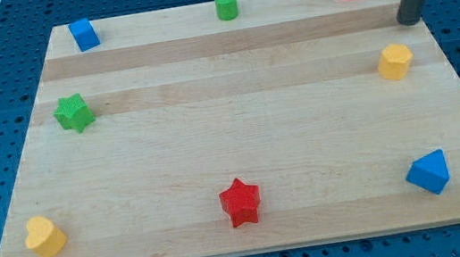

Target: Move your arm in between the blue triangle and red star

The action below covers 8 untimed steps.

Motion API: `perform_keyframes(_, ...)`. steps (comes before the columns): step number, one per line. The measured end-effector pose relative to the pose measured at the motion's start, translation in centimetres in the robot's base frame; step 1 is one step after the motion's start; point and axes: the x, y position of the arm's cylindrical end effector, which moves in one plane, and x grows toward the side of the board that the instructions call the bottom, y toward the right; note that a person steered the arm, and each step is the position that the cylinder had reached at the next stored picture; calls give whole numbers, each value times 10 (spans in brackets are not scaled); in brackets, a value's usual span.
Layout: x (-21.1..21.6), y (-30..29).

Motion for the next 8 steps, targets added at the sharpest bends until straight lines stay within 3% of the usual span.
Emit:
perform_keyframes(3,0,-3)
perform_keyframes(5,42,-31)
perform_keyframes(6,42,-80)
perform_keyframes(7,67,-145)
perform_keyframes(8,152,-185)
